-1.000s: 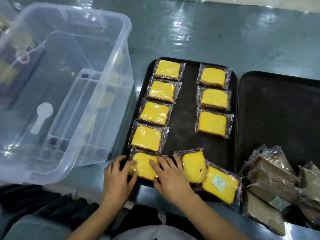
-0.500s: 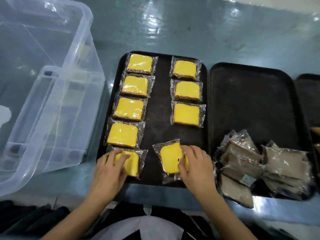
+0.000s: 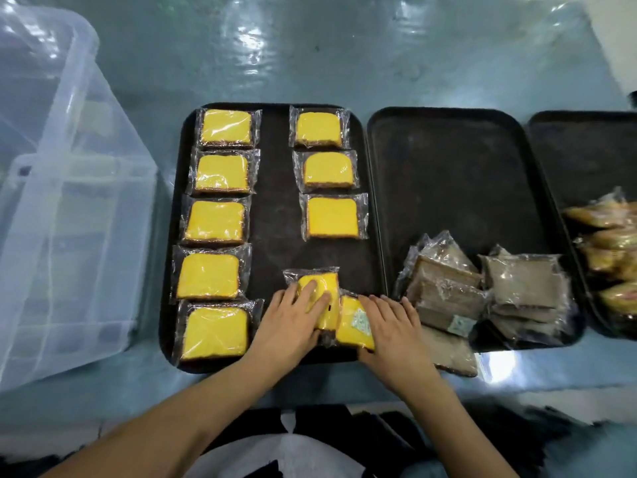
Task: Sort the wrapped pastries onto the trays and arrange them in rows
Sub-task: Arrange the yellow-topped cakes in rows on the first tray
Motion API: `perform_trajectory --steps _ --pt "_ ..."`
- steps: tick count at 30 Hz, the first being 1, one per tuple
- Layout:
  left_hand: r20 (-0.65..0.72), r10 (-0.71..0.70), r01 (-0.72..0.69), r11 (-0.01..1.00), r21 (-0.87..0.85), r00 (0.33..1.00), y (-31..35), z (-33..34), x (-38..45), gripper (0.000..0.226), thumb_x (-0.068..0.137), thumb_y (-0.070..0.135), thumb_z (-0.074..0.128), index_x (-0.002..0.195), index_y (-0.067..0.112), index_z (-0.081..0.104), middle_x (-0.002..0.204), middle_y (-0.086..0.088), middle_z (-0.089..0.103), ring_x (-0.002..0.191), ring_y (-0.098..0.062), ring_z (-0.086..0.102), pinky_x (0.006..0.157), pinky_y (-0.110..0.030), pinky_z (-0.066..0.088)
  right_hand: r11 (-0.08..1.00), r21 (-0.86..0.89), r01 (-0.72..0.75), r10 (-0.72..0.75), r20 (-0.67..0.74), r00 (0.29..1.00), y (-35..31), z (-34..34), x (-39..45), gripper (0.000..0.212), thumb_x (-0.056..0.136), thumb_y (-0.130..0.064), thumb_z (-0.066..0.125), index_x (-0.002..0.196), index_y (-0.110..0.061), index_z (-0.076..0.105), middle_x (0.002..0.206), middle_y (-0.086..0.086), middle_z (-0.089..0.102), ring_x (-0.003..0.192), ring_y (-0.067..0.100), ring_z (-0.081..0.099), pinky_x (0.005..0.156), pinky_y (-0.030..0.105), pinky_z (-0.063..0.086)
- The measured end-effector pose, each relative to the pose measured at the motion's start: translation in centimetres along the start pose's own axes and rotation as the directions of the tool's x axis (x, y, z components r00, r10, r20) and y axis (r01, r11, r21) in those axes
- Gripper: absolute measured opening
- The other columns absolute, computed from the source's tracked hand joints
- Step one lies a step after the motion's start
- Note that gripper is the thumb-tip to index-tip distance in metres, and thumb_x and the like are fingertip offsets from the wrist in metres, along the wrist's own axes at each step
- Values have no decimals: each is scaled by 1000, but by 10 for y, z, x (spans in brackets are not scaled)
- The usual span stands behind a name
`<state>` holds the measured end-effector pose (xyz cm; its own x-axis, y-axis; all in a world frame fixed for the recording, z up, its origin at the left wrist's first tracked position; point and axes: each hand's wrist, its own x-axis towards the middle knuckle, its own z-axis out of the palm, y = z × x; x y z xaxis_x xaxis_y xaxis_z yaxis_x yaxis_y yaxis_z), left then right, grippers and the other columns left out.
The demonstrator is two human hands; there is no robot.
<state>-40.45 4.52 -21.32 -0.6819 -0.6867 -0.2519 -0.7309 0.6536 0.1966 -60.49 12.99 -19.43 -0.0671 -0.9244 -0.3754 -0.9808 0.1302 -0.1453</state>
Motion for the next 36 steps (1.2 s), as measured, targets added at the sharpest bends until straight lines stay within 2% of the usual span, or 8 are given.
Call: perform_trajectory --steps 3,7,12,16,20,27,31,36 --pt "-3 117 -117 993 32 993 -10 2 3 76 82 20 70 150 26 39 161 -6 33 142 -36 36 110 -49 37 995 103 -5 12 -71 997 -1 -6 -8 71 67 -51 59 133 -26 56 122 -7 65 117 21 58 113 48 36" --pt "11 189 -190 977 100 982 -18 -13 18 75 87 10 63 151 36 34 166 -10 18 148 -40 21 118 -50 23 971 233 -46 67 -81 994 1 -13 -14 56 77 -45 47 129 -26 60 126 -4 59 108 24 59 99 41 41" --pt "40 210 -212 976 47 977 -22 -25 37 43 94 35 53 138 36 50 151 -3 42 135 -35 38 113 -48 28 935 348 -72 113 -98 989 5 -21 -8 54 88 -39 47 139 -25 55 120 -1 58 101 25 60 86 42 47" --pt "57 178 -182 981 72 982 -15 -14 33 68 82 62 58 139 27 47 151 -5 45 134 -35 43 114 -50 32 793 590 -152 280 -131 951 13 -36 -3 21 97 -33 59 116 -34 51 95 -8 68 82 18 62 73 39 48" --pt "24 161 -163 980 113 987 -19 -10 39 68 81 36 72 143 32 46 156 -12 38 137 -39 40 112 -52 34 538 827 -164 400 -80 913 26 -44 14 8 98 -26 66 95 -34 67 87 -11 72 85 9 66 74 28 51" --pt "-3 171 -170 979 110 985 -26 -19 73 61 93 26 62 148 39 39 161 -5 31 144 -36 31 114 -48 28 417 902 -116 408 -71 910 44 -58 37 7 94 -21 72 101 -20 72 86 -2 72 77 4 64 65 15 51" --pt "4 105 -105 994 35 994 -35 -21 71 73 91 37 66 154 31 30 165 -1 22 148 -30 24 116 -44 28 475 878 -57 318 -111 941 56 -67 42 8 92 -19 75 96 -25 74 81 -2 73 75 6 65 64 17 49" --pt "-122 -141 127 985 -114 982 -55 -15 24 59 86 27 72 141 24 51 149 -5 47 130 -33 47 106 -47 44 550 835 -26 -38 57 998 38 -61 45 14 91 -27 75 104 -30 80 91 -14 77 90 2 70 80 18 52"
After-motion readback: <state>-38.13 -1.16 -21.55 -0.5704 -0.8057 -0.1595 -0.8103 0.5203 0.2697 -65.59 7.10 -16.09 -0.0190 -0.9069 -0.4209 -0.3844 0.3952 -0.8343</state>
